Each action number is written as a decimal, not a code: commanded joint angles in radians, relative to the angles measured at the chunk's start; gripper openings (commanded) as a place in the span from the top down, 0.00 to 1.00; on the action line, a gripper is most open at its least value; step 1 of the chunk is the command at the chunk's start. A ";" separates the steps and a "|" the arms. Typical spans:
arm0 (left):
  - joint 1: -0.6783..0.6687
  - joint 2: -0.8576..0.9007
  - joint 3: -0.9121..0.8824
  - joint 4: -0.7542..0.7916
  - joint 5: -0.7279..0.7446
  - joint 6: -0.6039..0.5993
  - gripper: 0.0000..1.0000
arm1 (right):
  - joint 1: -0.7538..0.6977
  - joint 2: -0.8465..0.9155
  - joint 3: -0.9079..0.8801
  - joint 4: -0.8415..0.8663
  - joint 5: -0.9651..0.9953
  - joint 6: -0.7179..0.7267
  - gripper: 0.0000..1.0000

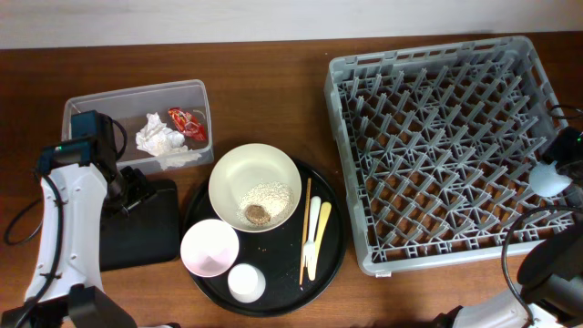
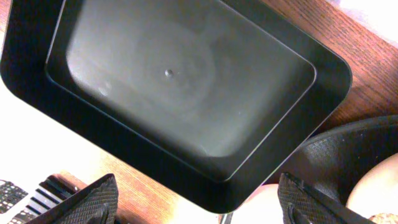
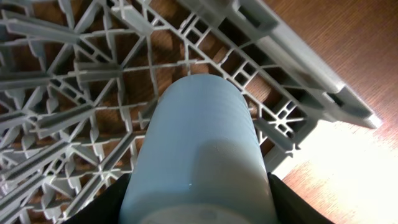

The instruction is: Sort waste into correct bins and load items into the dishwasher rack

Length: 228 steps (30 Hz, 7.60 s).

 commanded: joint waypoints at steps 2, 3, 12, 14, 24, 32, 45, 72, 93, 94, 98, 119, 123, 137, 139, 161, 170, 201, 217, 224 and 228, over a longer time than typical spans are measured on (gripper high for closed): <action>0.002 -0.016 -0.003 -0.001 0.000 -0.010 0.18 | -0.001 0.010 0.007 -0.043 -0.033 -0.003 0.71; 0.002 -0.016 -0.003 -0.001 0.000 -0.010 0.18 | -0.001 0.010 0.002 -0.042 -0.033 -0.003 0.71; 0.002 -0.016 -0.003 -0.001 0.000 -0.009 0.18 | -0.001 0.017 -0.132 0.048 -0.052 -0.003 0.22; 0.002 -0.016 -0.003 -0.001 -0.001 -0.009 0.18 | 0.000 0.005 -0.095 0.022 -0.090 -0.003 0.17; 0.002 -0.016 -0.003 0.004 -0.001 -0.009 0.18 | 0.773 -0.181 0.006 -0.182 -0.378 -0.333 0.13; 0.003 -0.016 -0.003 0.028 -0.001 -0.009 0.17 | 1.443 -0.179 -0.245 0.063 -0.369 -0.260 0.13; 0.002 -0.016 -0.003 0.033 -0.001 -0.009 0.16 | 1.820 0.052 -0.312 0.367 -0.189 -0.148 0.13; 0.002 -0.016 -0.003 0.034 -0.008 -0.009 0.16 | 0.179 -0.125 0.166 0.093 -0.187 -0.148 0.53; 0.002 -0.016 -0.003 0.034 -0.008 -0.009 0.16 | 0.155 0.016 0.237 -0.015 -0.418 -0.209 0.17; 0.002 -0.016 -0.003 0.037 -0.008 -0.009 0.16 | 0.206 -0.013 0.237 -0.076 -0.437 -0.209 0.17; 0.002 -0.016 -0.003 0.043 -0.008 -0.009 0.16 | 0.536 -0.039 0.229 -0.296 -0.562 -0.249 0.17; 0.002 -0.016 -0.003 0.055 -0.008 -0.009 0.16 | 1.638 0.070 -0.364 0.506 -0.302 0.474 0.31; 0.002 -0.016 -0.003 0.055 -0.008 -0.009 0.16 | 1.644 0.101 -0.364 0.586 -0.306 0.497 0.34; 0.002 -0.016 -0.003 0.053 -0.008 -0.009 0.16 | 1.648 0.121 -0.357 0.545 -0.292 0.475 0.92; 0.002 -0.016 -0.003 0.055 -0.008 -0.009 0.16 | 1.648 0.098 -0.357 0.538 -0.290 0.442 0.96; 0.002 -0.016 -0.003 0.055 -0.008 -0.009 0.16 | 0.495 -0.353 -0.330 0.909 0.539 -0.334 0.96; 0.002 -0.016 -0.003 0.055 -0.008 -0.009 0.16 | 0.400 0.091 -0.330 1.503 0.807 -0.677 0.96; -0.441 -0.014 0.033 0.265 0.025 0.142 0.13 | 0.600 -0.323 -0.329 0.158 -0.225 -0.114 0.21; 0.188 0.001 -0.387 0.623 0.036 -0.039 1.00 | 0.600 -0.323 -0.329 0.120 -0.214 -0.114 0.22; 0.184 0.262 -0.392 0.930 0.137 0.018 1.00 | 0.600 -0.323 -0.329 0.117 -0.214 -0.114 0.23; 0.177 0.297 -0.392 1.174 0.305 0.028 1.00 | 0.600 -0.323 -0.329 0.117 -0.214 -0.114 0.23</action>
